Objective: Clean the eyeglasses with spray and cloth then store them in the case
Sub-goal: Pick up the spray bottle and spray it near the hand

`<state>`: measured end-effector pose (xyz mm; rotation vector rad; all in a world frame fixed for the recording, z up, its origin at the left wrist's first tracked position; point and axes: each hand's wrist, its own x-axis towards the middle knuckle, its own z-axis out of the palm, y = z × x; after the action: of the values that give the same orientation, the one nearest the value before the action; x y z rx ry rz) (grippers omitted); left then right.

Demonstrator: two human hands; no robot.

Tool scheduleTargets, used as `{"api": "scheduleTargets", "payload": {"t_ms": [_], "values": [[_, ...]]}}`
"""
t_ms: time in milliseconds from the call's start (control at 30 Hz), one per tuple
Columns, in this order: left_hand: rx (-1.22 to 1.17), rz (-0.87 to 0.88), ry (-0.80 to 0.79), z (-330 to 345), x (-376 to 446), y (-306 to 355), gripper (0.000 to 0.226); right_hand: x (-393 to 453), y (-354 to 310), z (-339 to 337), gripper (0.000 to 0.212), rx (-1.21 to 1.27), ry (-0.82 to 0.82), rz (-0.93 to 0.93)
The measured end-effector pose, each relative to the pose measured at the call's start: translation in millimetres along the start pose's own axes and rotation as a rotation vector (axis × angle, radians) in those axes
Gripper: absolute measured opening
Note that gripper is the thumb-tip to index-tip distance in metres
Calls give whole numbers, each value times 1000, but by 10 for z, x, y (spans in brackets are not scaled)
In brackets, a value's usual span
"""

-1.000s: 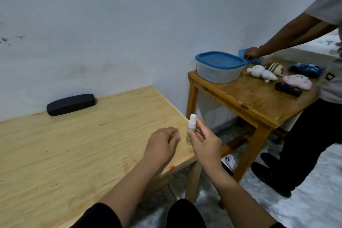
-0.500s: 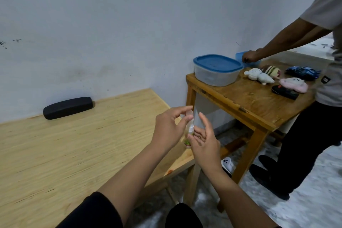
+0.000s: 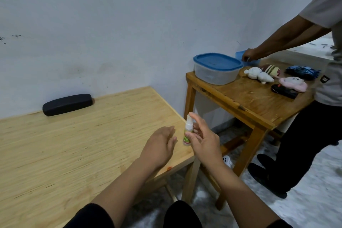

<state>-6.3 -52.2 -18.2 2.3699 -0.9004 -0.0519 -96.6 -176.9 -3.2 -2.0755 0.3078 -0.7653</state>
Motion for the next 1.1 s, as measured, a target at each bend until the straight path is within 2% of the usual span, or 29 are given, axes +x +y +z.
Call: {"api": "scheduleTargets", "payload": {"t_ms": [200, 467, 600, 800, 967, 1100], "values": [[144, 33, -82, 79, 20, -83, 49, -8, 6, 8, 57, -51, 4, 10], [161, 64, -66, 49, 3, -50, 48, -24, -40, 88, 50, -33, 103, -3], [152, 51, -78, 43, -13, -50, 46, -57, -60, 91, 55, -16, 107, -10], [74, 10, -2, 34, -55, -73, 41, -122, -60, 113, 77, -27, 101, 3], [79, -63, 110, -169, -90, -204, 35, -23, -185, 211, 65, 49, 19, 44], [98, -170, 164, -564, -70, -578, 38, 210, -389, 463, 58, 158, -35, 49]]}}
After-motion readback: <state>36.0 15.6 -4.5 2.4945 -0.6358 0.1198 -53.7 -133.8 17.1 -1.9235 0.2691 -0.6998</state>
